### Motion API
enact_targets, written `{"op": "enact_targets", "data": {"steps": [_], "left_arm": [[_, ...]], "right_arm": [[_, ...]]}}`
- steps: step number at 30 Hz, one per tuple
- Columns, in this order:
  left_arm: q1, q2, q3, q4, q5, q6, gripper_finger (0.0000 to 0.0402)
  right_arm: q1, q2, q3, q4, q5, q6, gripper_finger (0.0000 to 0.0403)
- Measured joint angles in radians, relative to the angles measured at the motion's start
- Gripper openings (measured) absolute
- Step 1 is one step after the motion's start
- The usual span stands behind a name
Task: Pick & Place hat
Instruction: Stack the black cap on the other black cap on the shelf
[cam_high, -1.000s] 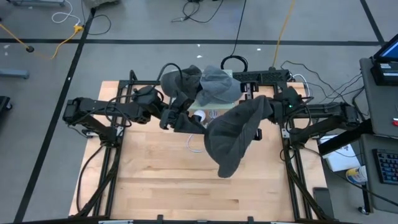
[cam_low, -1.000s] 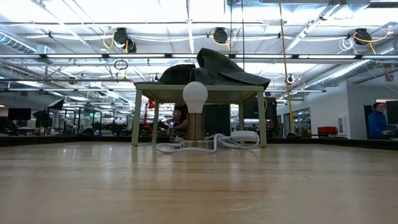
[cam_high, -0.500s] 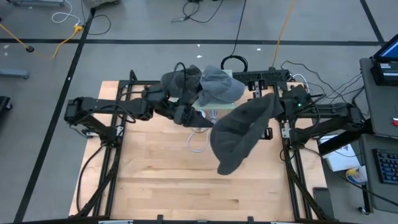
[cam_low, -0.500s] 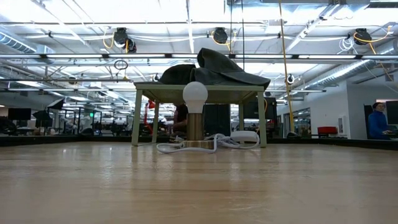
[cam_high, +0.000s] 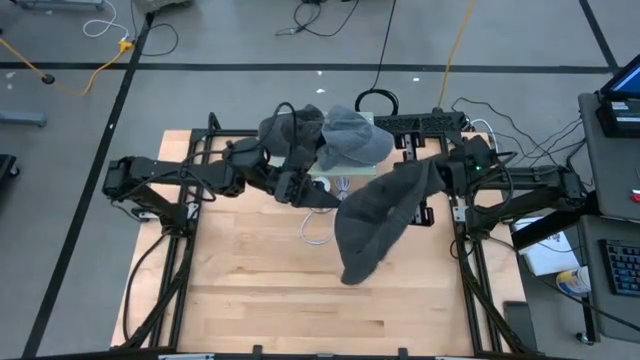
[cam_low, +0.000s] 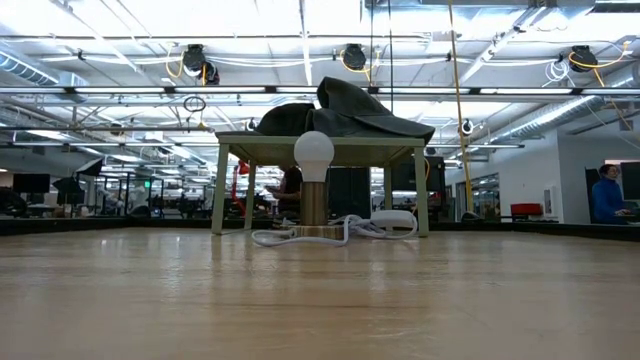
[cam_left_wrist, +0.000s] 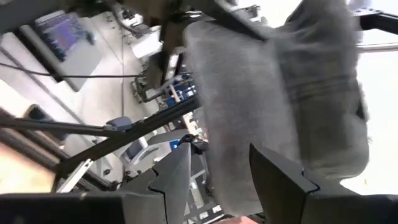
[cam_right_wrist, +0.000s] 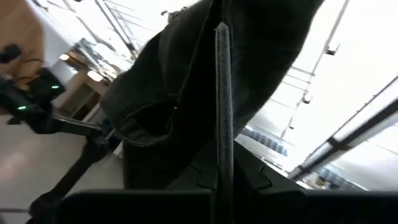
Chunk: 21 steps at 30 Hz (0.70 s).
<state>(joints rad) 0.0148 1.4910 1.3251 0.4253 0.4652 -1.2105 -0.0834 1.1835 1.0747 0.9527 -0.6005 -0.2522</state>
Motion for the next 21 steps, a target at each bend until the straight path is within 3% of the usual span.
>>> {"op": "enact_targets", "data": {"steps": [6,21], "left_arm": [[-0.009,0.001,0.0,0.116,0.043,-0.029,0.0168],[-0.01,0.001,-0.001,0.176,0.093,-0.023,0.0168]], "right_arm": [[0.001,-0.001,0.001,-0.024,-0.034,-0.007,0.0004],[0.0,-0.001,0.001,-0.091,-0.055,0.0,0.0004]]}}
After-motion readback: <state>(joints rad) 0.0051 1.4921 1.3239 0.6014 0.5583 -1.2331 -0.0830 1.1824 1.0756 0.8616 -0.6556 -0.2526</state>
